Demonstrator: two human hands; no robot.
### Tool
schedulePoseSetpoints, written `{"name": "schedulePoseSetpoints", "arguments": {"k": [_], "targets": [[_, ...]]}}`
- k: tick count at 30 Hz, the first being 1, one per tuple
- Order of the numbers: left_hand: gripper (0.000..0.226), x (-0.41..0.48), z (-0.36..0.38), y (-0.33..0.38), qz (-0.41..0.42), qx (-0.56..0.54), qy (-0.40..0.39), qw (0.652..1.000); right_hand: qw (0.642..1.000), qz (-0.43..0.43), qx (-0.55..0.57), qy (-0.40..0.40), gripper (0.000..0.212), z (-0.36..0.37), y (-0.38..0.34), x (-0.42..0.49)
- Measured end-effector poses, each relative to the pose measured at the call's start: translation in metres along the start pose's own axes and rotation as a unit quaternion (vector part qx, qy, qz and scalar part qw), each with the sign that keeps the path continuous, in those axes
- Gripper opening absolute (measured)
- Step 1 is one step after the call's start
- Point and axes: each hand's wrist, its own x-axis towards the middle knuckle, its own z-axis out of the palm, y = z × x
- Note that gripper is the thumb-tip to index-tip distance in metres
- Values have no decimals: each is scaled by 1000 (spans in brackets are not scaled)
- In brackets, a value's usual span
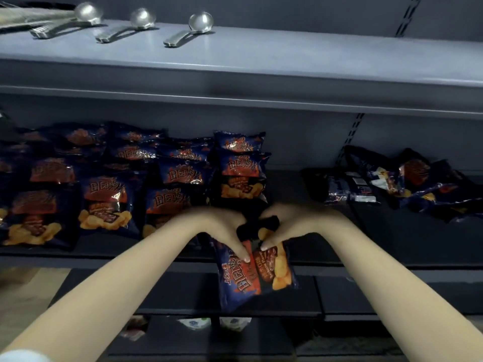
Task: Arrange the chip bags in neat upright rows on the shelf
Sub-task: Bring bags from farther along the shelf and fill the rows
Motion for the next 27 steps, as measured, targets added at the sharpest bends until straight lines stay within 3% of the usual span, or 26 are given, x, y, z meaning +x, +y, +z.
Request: {"name": "schedulePoseSetpoints", "arguments": {"k": [4,6,7,9,11,12,13,15,16,19,24,27], "targets": [[76,-3,-6,-9,-14,-74,32,997,993,13,118,13,24,9,13,-3],[74,-8,-17,-15,30,-160,144,976,984,1,170,52,24,3,21,-8],[67,-10,-20,-19,50,-231,220,946,972,-7,224,75,26,0,24,-11],[52,-14,-22,-24,74,-464,301,830,919,-23,368,137,33,-3,31,-13],[53,-7,-15,-32,119,-634,287,708,830,-42,509,224,33,4,35,-9],[54,-2,-7,-32,142,-670,277,674,784,-41,558,268,32,10,36,-5],[52,3,2,-29,154,-678,275,664,745,-30,592,305,31,19,36,0],[44,15,20,-22,144,-641,297,693,695,4,632,343,31,43,35,12],[46,22,28,-20,124,-603,325,718,689,19,639,343,30,56,33,17],[59,35,40,-24,60,-528,387,754,707,18,630,321,32,87,29,24],[70,36,43,-29,49,-474,381,793,755,-3,549,358,57,72,33,20],[80,37,52,-21,20,-360,487,796,797,3,475,373,42,63,39,27]]}}
